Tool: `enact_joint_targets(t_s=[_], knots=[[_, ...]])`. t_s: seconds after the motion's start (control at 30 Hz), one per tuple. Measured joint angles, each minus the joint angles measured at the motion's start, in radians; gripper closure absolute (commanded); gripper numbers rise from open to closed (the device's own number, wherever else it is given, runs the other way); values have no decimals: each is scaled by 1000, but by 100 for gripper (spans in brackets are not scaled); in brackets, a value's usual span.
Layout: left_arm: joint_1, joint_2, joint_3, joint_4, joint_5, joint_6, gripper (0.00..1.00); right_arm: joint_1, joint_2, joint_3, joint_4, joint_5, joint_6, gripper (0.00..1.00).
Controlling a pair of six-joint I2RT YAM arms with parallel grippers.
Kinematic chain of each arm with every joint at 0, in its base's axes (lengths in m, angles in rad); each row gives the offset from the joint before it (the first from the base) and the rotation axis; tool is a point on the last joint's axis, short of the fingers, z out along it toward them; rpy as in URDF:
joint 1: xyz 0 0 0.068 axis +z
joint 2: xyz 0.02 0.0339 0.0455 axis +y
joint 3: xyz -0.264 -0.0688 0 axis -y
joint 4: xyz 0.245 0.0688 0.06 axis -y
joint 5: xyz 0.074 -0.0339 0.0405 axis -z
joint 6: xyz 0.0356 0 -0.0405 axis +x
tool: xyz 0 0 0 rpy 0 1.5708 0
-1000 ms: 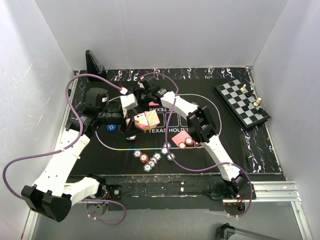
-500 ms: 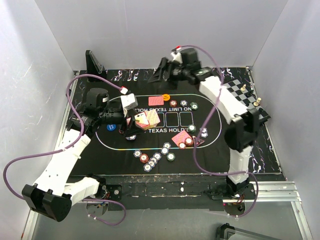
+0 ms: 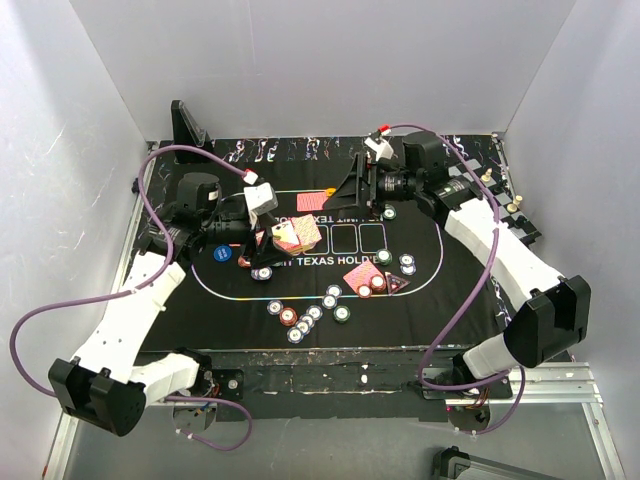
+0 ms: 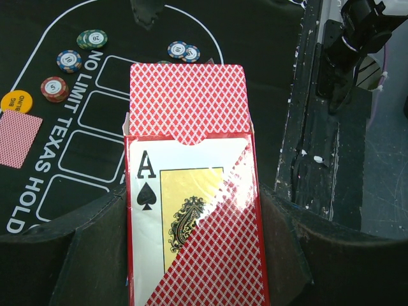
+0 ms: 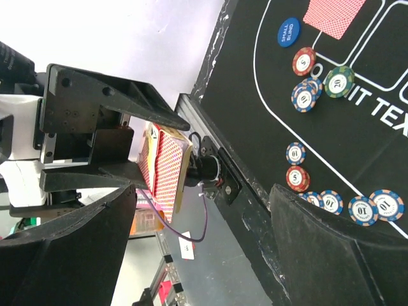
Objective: Distribute texas hold em gaming equipment
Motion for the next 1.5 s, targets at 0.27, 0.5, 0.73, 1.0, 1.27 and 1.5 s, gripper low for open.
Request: enact_joint_targets(t_s=[0.27,0.5,0.73,1.0,1.27,1.5], knots=[[0,31,0,0,0,6,100,71,13,-11,22,-13,0,8],[0,31,0,2,0,6,100,123,67,-21,71,-14,24,33],[0,31,0,15,1,5,100,125,80,-65,149,-28,78,39],[0,31,0,15,2,6,100,125,80,-100,228,-53,127,50],[0,31,0,7,-1,6,100,122,79,-109,235,-58,142,57],[0,31,0,8,-1,5,100,92,56,-123,224,-53,137,58]])
